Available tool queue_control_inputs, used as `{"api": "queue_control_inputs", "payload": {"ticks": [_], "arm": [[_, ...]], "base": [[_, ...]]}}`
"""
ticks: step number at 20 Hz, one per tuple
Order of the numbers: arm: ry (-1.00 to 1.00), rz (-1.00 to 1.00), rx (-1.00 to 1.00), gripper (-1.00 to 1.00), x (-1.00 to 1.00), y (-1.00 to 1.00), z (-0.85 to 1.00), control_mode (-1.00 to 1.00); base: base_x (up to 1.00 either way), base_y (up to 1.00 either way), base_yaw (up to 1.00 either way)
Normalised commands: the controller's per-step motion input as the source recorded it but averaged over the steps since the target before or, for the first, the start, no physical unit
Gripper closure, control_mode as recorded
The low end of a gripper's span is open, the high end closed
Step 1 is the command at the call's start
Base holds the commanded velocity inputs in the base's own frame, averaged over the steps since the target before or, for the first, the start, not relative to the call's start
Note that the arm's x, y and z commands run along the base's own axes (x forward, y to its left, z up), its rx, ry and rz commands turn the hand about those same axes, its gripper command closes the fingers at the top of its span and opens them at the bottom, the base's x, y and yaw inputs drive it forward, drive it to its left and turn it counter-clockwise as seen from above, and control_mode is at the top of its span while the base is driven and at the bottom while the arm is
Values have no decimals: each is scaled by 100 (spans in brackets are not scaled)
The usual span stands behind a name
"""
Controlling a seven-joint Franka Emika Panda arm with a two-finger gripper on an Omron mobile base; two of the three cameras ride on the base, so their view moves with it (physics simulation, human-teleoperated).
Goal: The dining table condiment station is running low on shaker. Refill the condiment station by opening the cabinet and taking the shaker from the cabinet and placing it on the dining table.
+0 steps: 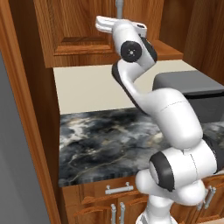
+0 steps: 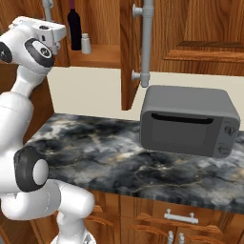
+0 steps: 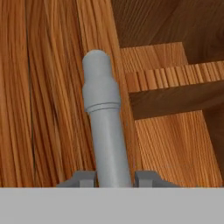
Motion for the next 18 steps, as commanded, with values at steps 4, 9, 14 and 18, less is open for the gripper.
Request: {"api": "queue_control_inputs", "payload": {"ticks": [4,9,14,18], "arm": [[13,1,0,100,-31,52,0,-100],[19,0,0,100,-48,96,0,-100],[13,0,0,100,-71,100,0,-100],[0,2,0,100,-97,100,-1,-100]], "base": [[0,0,0],[0,0,0],[0,0,0],[0,0,0]]}}
